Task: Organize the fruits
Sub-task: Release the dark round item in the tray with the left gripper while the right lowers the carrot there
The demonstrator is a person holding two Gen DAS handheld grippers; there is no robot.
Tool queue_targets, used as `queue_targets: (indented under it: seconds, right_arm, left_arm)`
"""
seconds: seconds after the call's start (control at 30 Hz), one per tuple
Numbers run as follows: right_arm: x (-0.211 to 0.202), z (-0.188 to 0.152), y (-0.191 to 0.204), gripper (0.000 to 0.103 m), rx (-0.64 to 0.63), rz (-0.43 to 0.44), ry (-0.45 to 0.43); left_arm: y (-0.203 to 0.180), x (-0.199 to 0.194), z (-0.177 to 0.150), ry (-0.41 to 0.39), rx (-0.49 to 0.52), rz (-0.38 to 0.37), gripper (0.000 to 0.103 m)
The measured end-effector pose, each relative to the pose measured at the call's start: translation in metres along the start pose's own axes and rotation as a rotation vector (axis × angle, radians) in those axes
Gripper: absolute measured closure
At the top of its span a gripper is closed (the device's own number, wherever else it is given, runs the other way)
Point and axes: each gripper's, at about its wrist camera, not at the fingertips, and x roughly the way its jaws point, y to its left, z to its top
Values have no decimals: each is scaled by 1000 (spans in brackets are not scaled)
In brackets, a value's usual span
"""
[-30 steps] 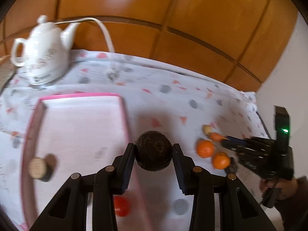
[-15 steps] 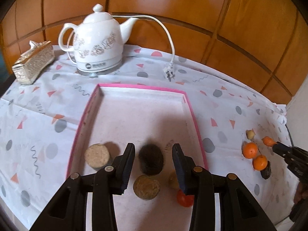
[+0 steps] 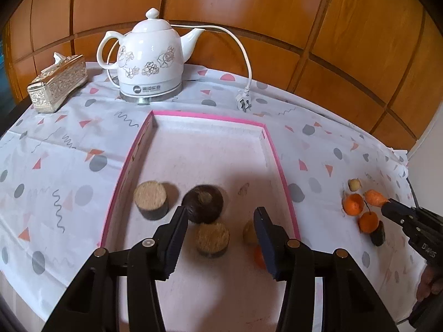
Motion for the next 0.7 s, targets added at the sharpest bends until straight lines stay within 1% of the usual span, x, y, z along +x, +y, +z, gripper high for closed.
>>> queue_targets:
  seconds: [0.33,0.57,0.63,0.7]
  right_arm:
    - [6,5,54,91,-31,105,-13]
    - [14,14,91,91,-61,149,-14]
    - [17,17,100,91,-68,157,-12]
    - [22,19,108,91,-71,165,-6]
  left_arm:
    - [9,-10,-15,-7,-6,20,52]
    - [22,-16,-23,-12,-27,28,52]
    - [27,-18,-25,-15,-37,33,51]
    - [31,-20,-26,-18,-49,43,46]
